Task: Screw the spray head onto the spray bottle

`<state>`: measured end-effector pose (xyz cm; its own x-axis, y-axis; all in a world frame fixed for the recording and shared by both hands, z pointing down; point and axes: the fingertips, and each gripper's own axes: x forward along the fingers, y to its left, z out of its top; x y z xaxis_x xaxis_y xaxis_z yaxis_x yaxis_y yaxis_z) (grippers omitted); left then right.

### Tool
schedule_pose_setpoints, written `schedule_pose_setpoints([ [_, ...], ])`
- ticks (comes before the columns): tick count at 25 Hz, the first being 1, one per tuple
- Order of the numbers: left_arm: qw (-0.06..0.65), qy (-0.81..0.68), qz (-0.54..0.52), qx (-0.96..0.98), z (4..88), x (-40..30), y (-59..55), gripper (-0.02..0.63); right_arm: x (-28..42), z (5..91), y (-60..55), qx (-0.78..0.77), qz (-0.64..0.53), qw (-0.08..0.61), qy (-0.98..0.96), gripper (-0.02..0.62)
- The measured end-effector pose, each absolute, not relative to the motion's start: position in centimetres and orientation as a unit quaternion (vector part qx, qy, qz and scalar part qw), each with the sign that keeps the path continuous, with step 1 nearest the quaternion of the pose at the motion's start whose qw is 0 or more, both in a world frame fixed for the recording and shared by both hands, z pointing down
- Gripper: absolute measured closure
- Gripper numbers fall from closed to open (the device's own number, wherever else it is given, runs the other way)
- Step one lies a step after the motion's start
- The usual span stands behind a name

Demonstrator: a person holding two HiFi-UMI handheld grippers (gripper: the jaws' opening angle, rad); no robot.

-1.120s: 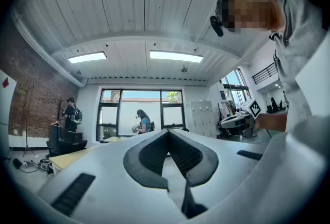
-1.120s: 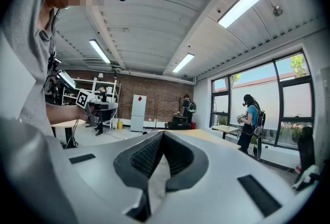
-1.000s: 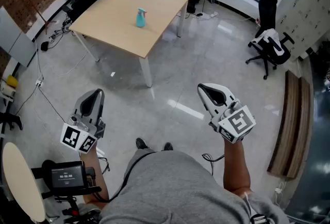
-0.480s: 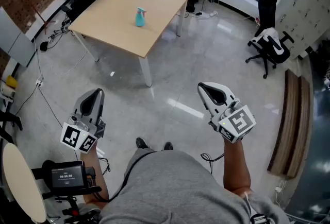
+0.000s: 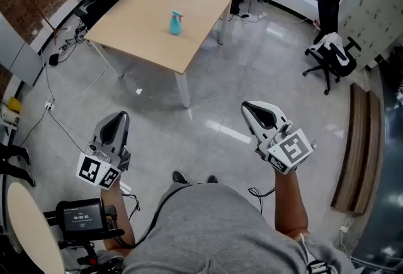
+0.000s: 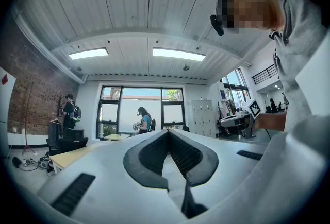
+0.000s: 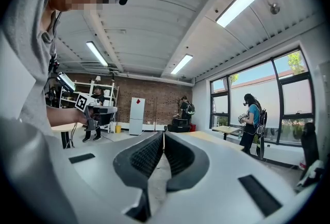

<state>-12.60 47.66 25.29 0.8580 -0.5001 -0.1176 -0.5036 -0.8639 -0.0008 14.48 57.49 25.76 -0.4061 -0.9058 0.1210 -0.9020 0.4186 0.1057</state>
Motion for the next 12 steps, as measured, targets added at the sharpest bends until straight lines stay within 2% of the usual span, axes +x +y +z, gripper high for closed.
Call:
schedule_pose_setpoints([
  [12,0.003,0.222,0.079,-0.972,26.1,-17.8,38.2,0.601,8.2,25.0,49.1,0.567,-0.018,0.087,-0.819,0.588],
])
